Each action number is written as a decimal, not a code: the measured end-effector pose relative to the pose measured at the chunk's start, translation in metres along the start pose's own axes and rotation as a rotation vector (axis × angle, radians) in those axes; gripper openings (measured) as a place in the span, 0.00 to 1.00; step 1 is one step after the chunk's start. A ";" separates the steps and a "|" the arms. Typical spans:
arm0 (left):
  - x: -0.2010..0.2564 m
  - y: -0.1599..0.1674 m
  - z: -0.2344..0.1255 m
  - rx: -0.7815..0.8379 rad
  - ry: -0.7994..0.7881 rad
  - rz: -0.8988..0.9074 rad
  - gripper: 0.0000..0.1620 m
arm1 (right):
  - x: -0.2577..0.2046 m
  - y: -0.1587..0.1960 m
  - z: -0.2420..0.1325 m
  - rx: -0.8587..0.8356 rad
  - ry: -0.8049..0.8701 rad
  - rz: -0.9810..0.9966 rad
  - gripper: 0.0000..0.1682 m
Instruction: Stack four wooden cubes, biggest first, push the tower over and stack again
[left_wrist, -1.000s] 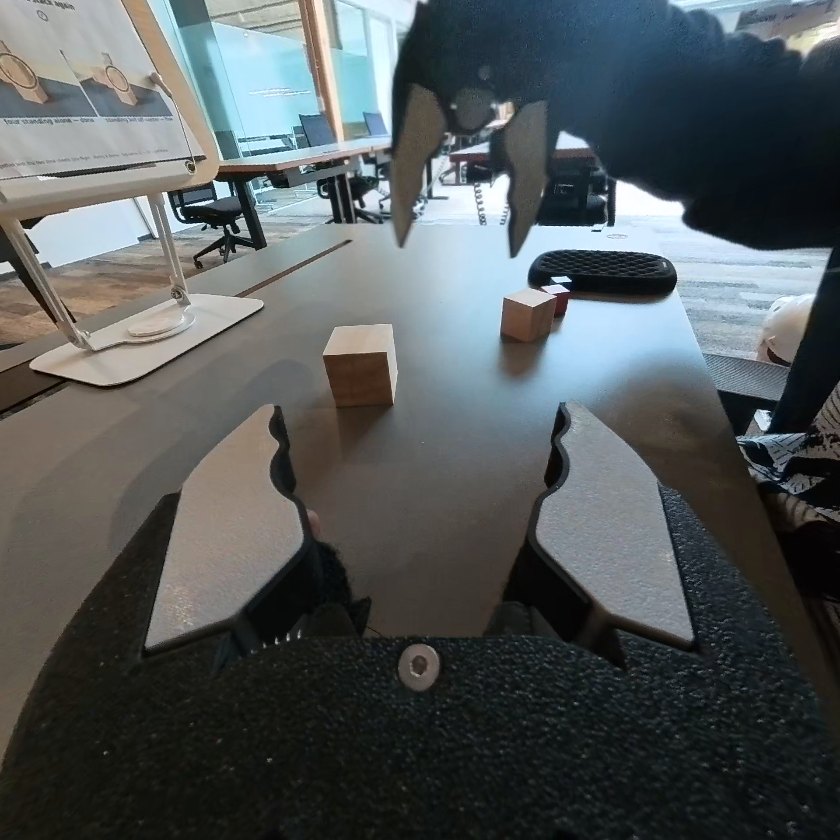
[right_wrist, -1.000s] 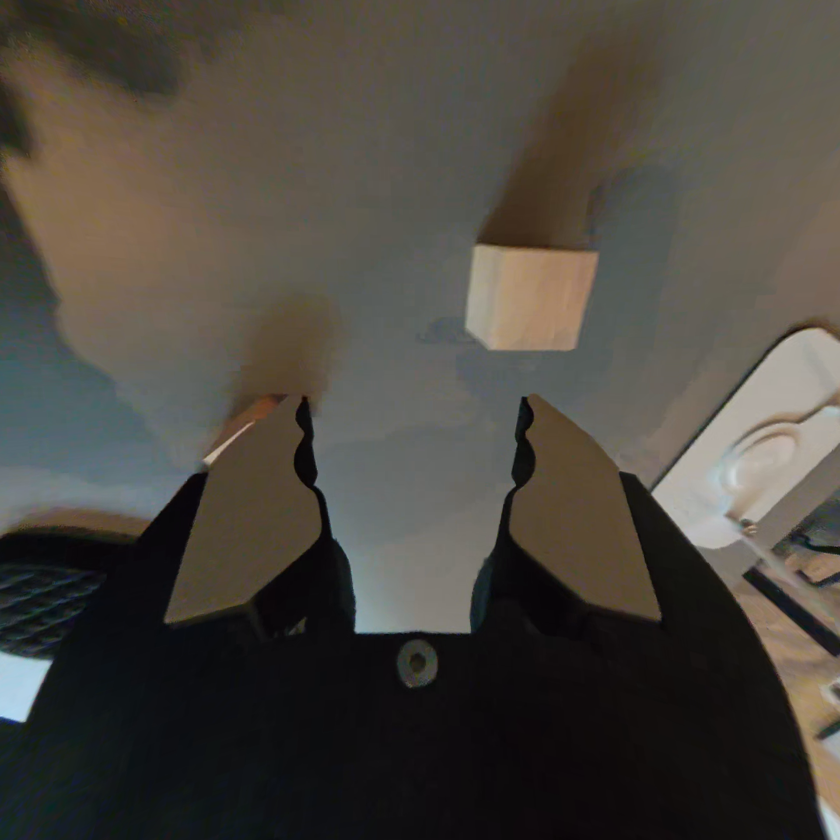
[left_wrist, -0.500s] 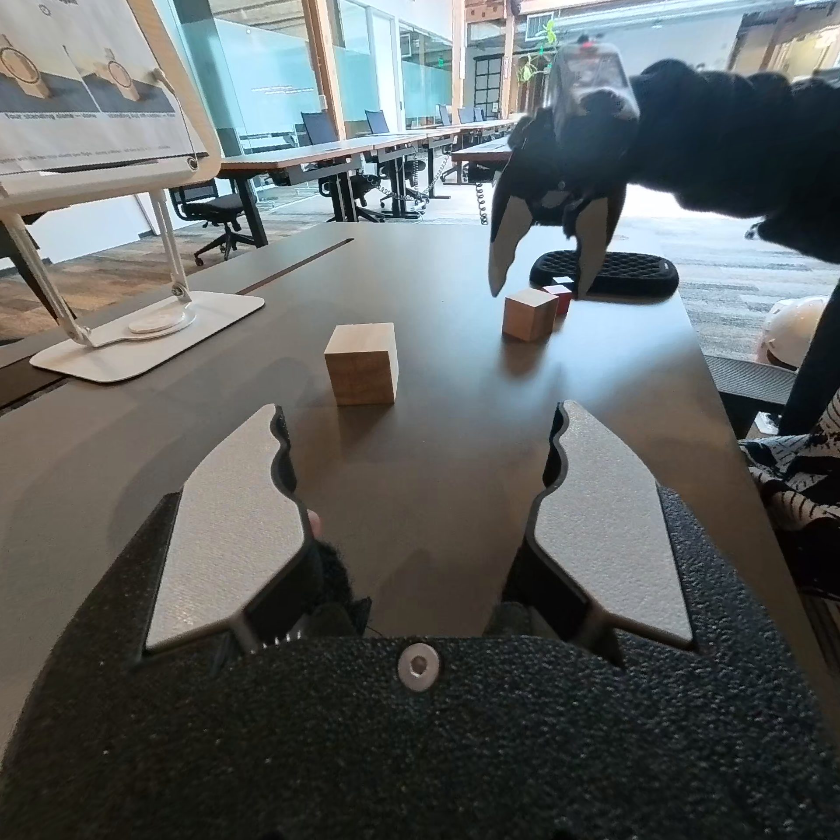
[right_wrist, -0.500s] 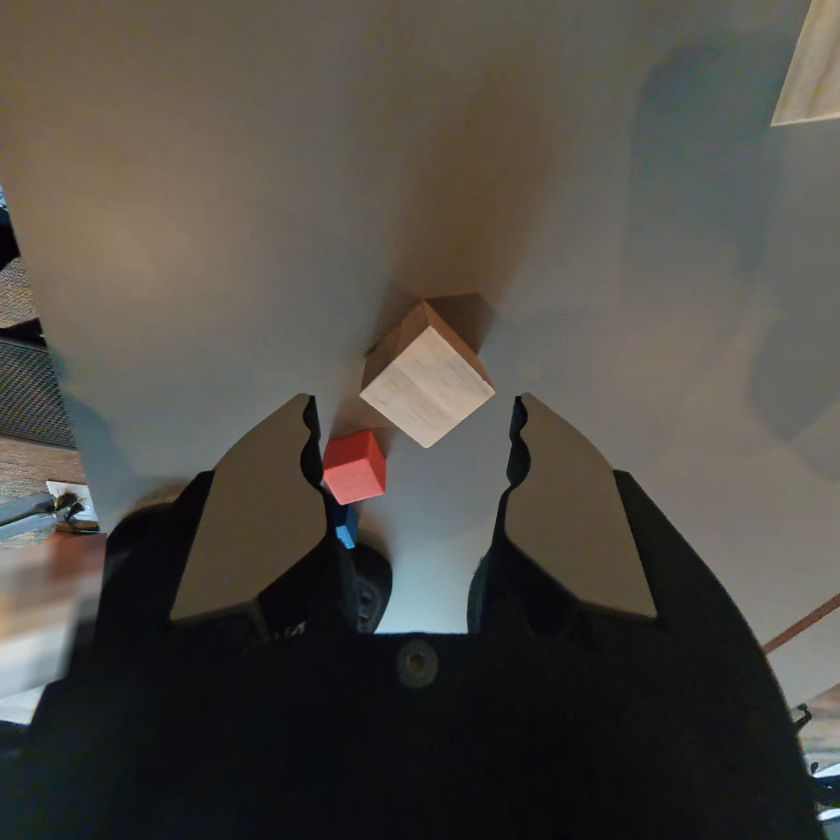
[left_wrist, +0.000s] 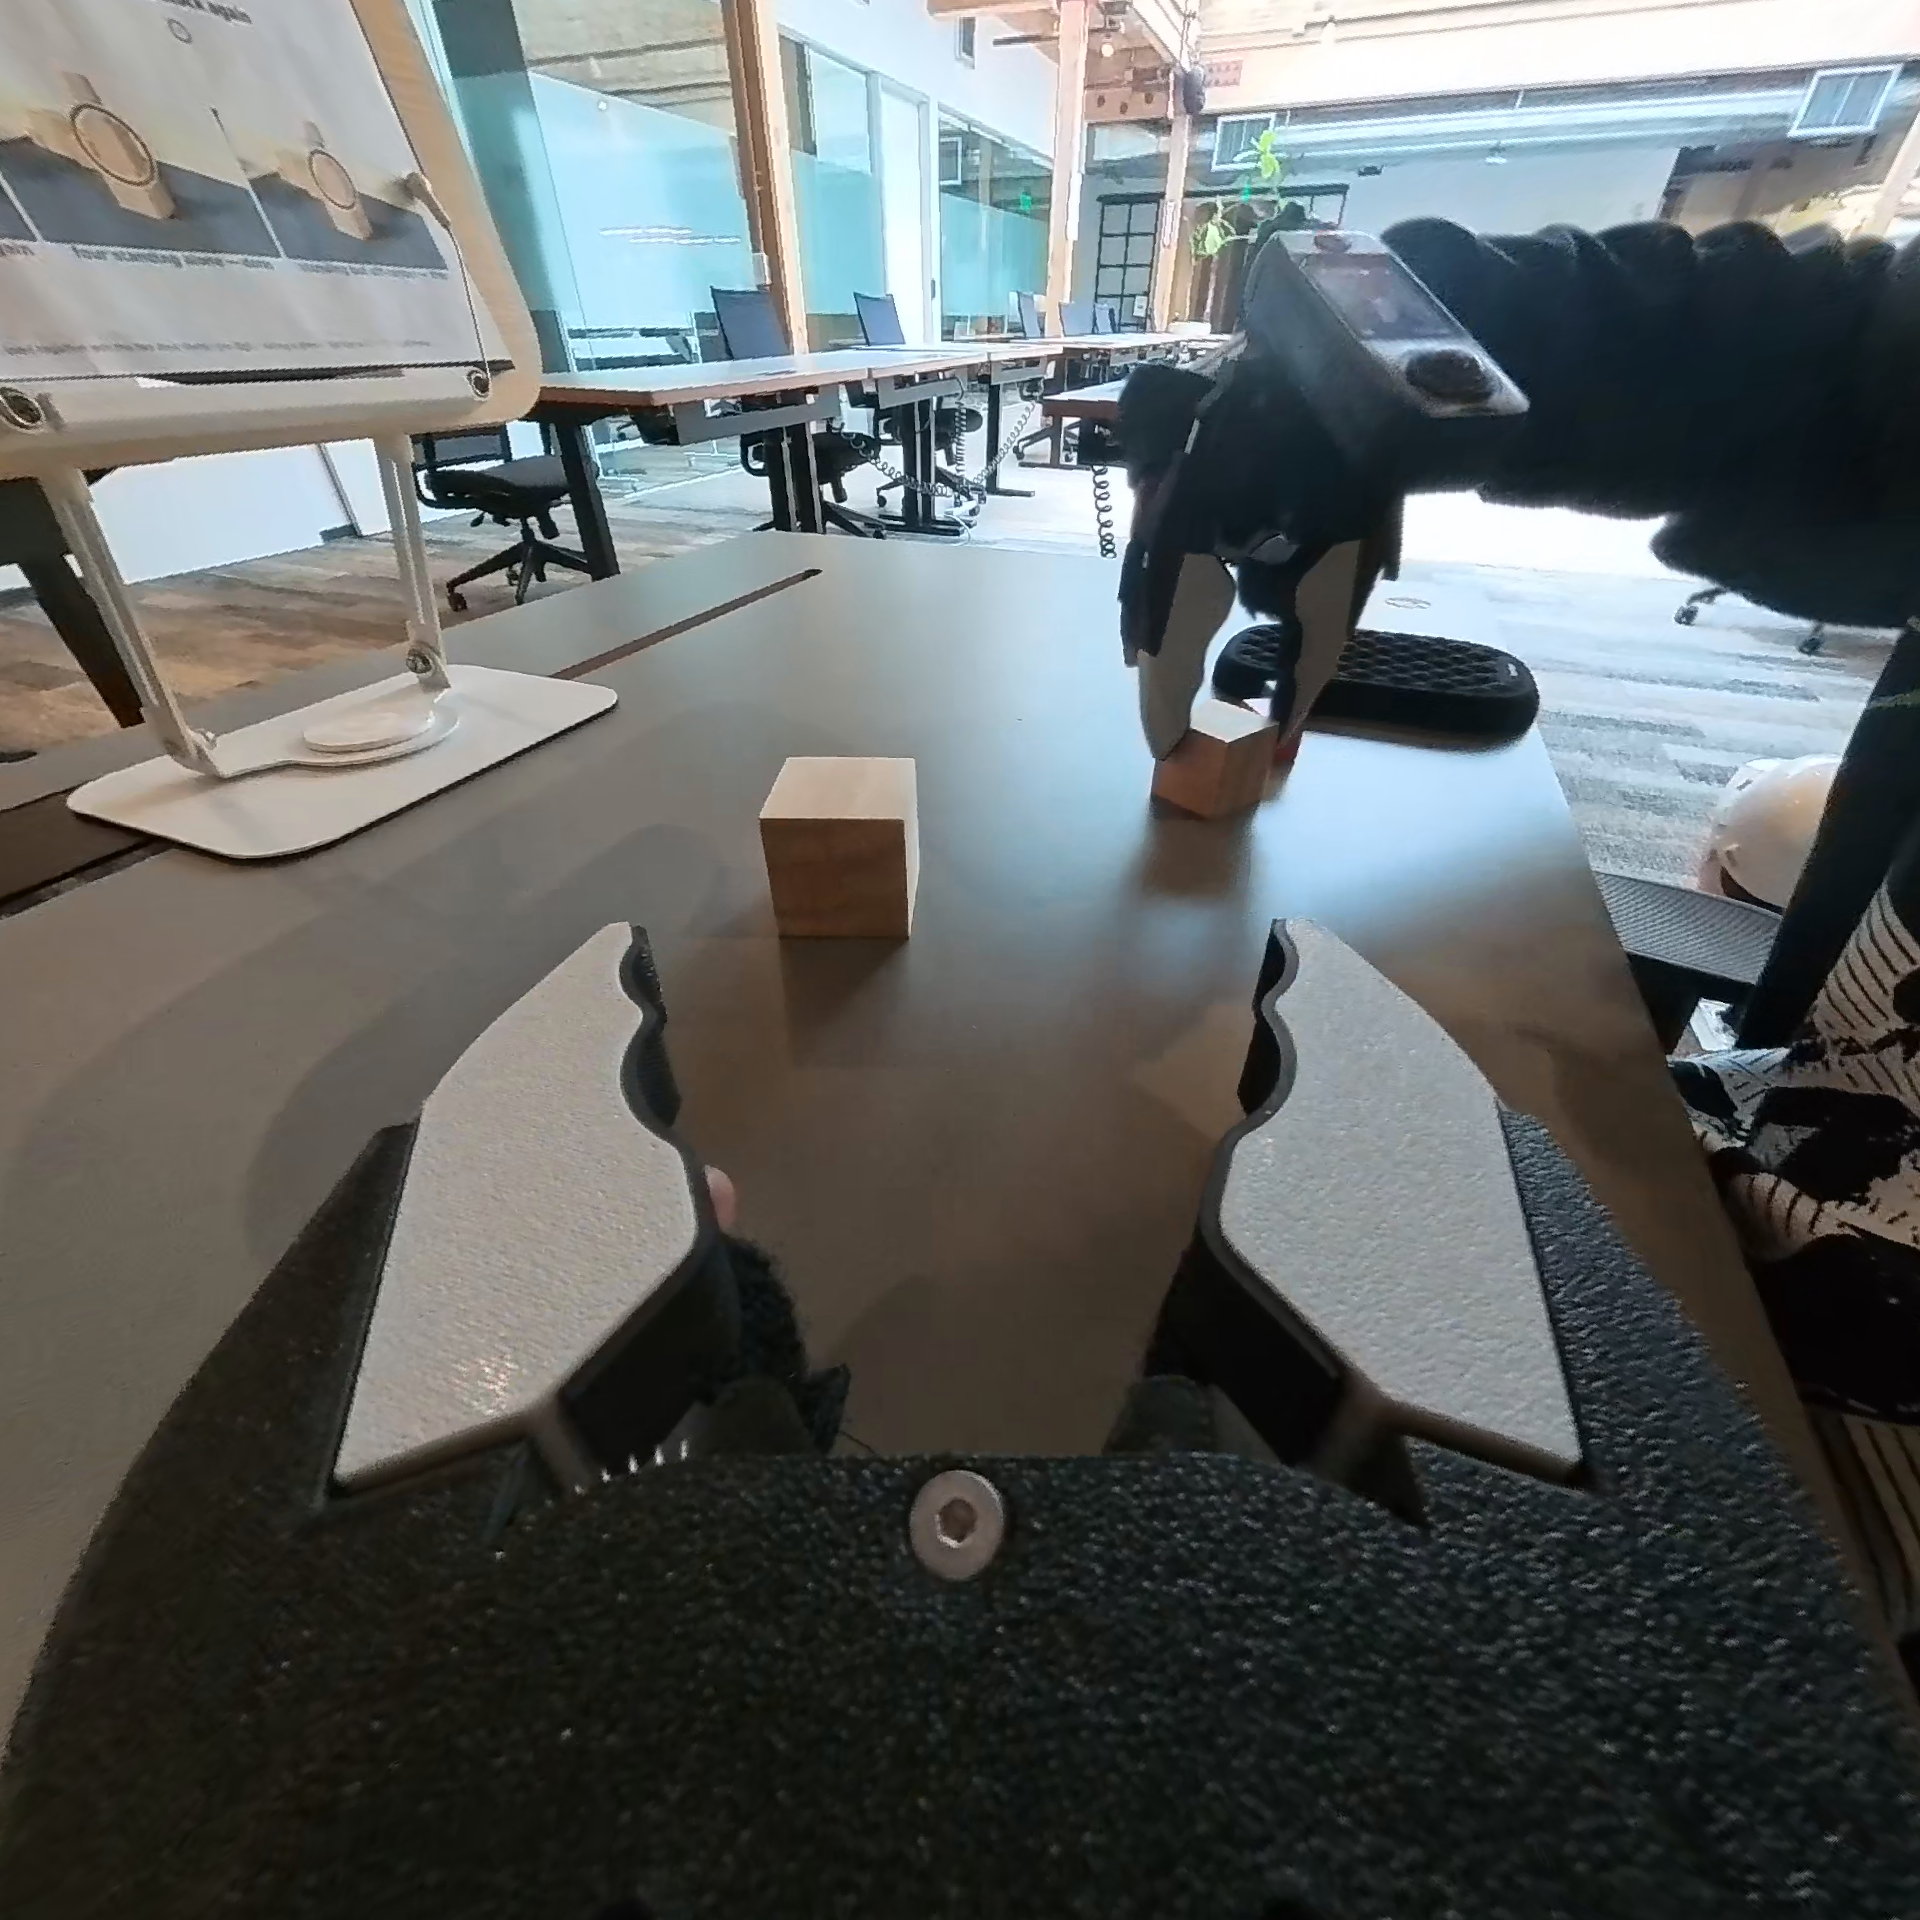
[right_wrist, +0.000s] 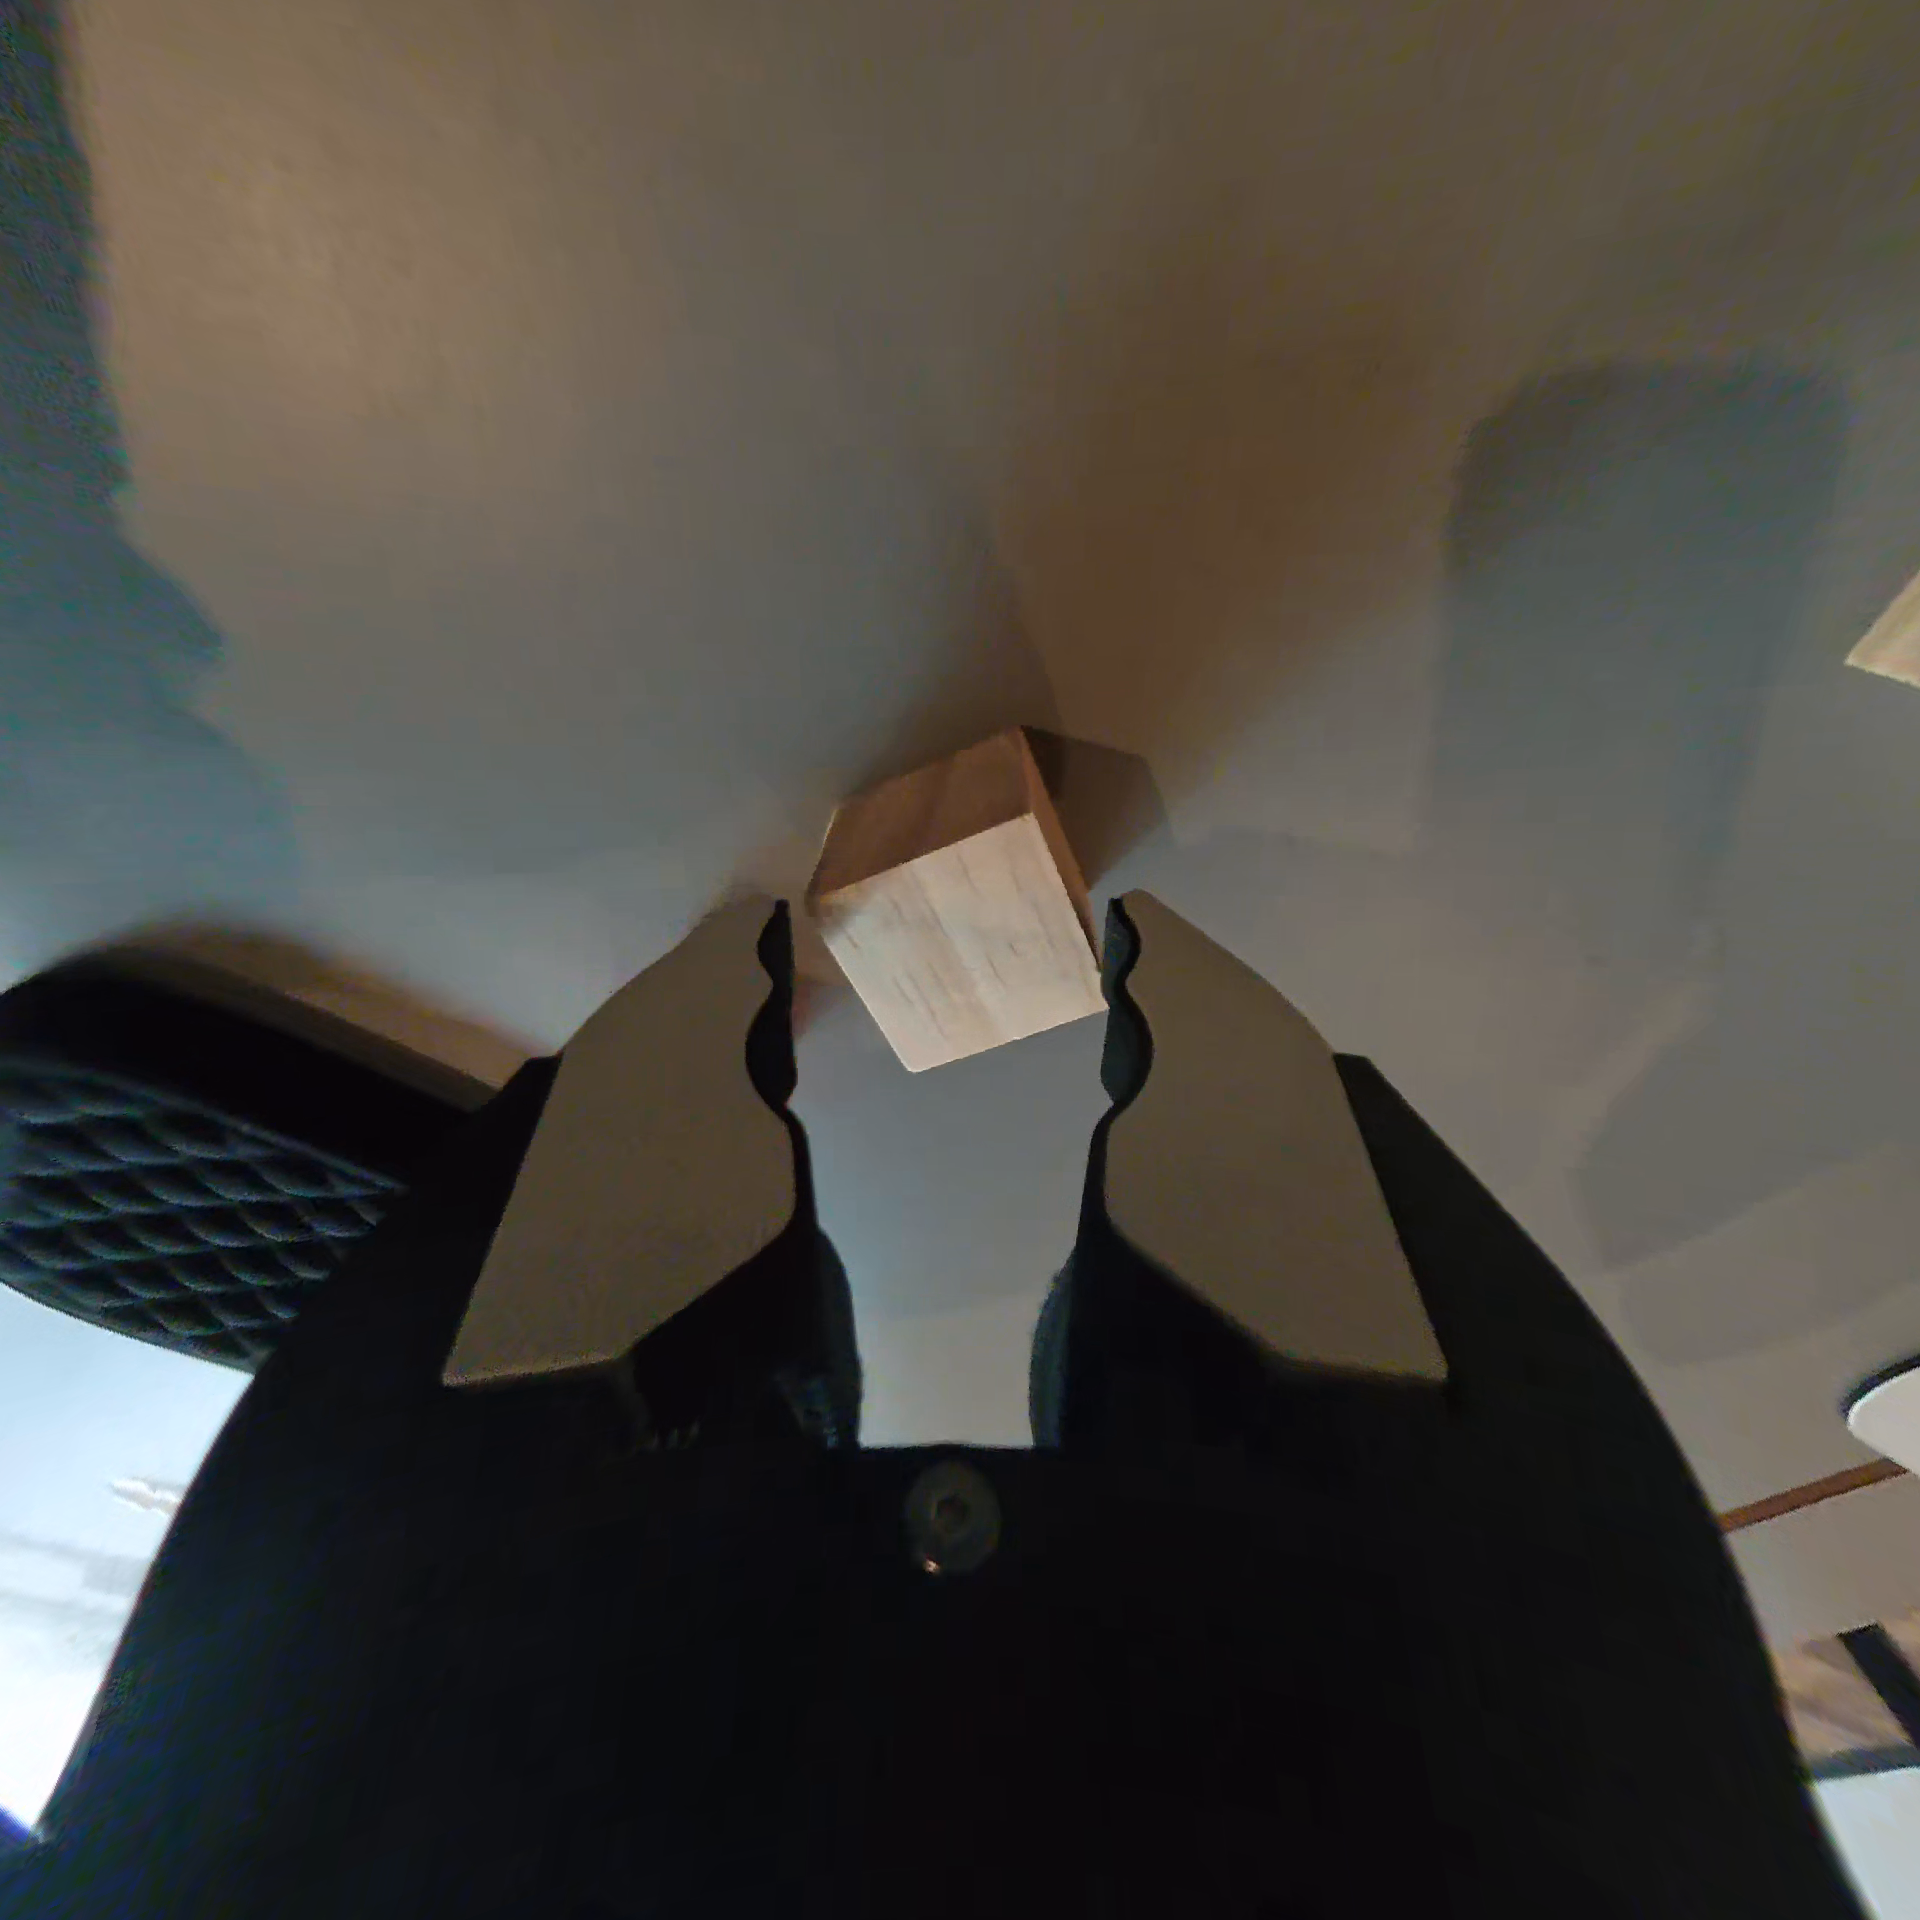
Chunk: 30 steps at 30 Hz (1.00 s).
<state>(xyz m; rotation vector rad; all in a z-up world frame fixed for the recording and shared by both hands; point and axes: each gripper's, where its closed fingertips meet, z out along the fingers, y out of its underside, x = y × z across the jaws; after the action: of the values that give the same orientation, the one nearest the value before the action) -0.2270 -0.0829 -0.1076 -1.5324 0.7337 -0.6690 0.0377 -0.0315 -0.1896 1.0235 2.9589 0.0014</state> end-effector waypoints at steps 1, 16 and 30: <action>0.000 0.000 0.000 0.000 0.001 -0.001 0.66 | 0.001 0.000 0.000 -0.007 -0.001 -0.015 0.32; 0.002 0.002 0.001 -0.012 0.006 0.013 0.65 | 0.056 -0.013 -0.052 0.041 0.061 0.149 0.28; 0.002 0.003 0.002 -0.030 -0.009 0.036 0.65 | 0.168 -0.038 -0.075 -0.034 0.090 0.470 0.28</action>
<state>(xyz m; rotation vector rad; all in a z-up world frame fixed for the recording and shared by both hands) -0.2246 -0.0831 -0.1108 -1.5454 0.7654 -0.6267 -0.1189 0.0427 -0.1163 1.7233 2.7003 0.1029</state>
